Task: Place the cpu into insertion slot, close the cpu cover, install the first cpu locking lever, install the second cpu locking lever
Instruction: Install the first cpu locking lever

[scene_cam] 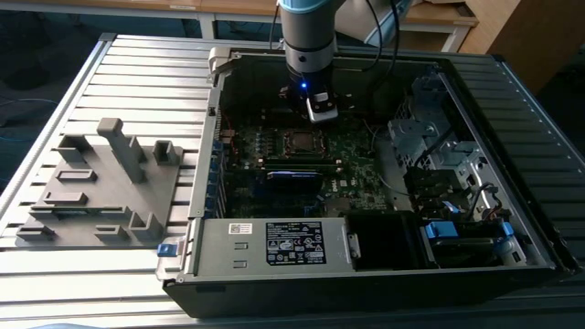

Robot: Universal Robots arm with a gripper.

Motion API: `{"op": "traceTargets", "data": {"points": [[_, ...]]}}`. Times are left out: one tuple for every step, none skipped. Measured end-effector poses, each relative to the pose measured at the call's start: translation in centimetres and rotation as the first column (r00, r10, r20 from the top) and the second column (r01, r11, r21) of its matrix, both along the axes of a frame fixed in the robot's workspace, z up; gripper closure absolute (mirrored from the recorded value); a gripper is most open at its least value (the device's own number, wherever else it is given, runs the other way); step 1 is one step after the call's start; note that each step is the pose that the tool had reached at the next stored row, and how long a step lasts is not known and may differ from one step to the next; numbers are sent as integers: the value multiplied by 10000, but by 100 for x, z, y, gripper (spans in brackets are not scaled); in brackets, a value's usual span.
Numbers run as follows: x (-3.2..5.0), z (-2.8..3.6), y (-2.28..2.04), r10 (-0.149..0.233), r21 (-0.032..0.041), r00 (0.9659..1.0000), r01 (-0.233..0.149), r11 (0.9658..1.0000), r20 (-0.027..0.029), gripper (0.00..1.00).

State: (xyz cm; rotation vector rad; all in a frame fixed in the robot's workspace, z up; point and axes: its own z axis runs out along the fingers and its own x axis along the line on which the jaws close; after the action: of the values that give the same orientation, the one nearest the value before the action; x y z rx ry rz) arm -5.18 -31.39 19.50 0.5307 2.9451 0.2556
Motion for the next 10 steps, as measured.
{"op": "traceTargets", "data": {"points": [[0, -5, 4, -1, -5, 10000, 1, 10000, 15, 89], [1, -8, 6, -2, -18, 10000, 2, 10000, 26, 89], [1, -10, 7, -3, -39, 10000, 3, 10000, 34, 89], [1, -10, 7, -3, -63, 10000, 3, 10000, 37, 89], [1, -10, 7, -3, -83, 10000, 3, 10000, 39, 89], [1, -10, 7, -4, -103, 10000, 4, 9999, 44, 89], [0, -10, 7, -5, -117, 10000, 5, 9999, 45, 89], [0, -9, 6, -4, -121, 10000, 5, 9999, 44, 89], [0, -9, 6, -5, -124, 10000, 5, 9999, 44, 89], [0, -9, 7, -5, -126, 10000, 6, 9999, 43, 89]]}}
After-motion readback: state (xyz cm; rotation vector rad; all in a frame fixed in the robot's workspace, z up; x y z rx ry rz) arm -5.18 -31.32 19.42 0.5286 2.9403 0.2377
